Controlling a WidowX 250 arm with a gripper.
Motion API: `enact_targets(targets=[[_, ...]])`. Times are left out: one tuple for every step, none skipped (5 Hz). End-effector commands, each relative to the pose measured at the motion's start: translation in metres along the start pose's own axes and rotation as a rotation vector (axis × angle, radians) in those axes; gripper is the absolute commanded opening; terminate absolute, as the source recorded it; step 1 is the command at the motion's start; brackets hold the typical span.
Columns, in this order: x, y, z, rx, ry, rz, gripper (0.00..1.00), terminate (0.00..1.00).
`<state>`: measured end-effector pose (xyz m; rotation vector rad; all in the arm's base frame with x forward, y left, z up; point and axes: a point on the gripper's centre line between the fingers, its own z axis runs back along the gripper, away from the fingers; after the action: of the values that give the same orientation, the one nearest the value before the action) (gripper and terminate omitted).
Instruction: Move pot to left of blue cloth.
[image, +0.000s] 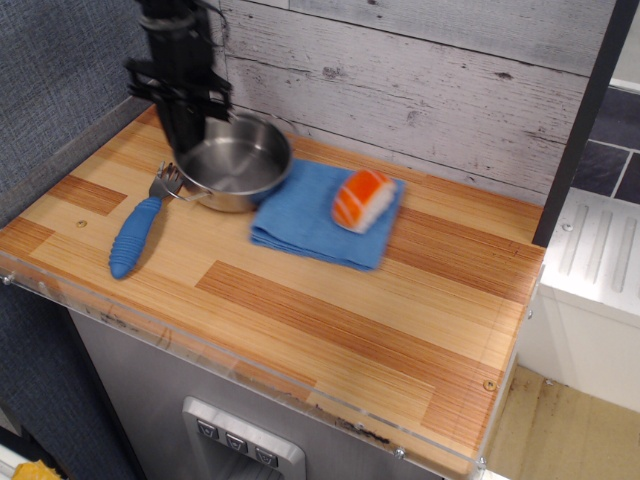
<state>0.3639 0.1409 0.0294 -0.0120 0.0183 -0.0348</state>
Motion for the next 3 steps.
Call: enact_targets(targets=[[-0.008, -0.017, 0.007, 0.022, 0.011, -0.068, 0.00, 0.00], [-0.012, -0.013, 0.024, 0.036, -0.027, -0.038, 1.00, 0.00], [-0.021, -0.012, 0.057, 0.056, -0.127, -0.014, 1.00, 0.00]])
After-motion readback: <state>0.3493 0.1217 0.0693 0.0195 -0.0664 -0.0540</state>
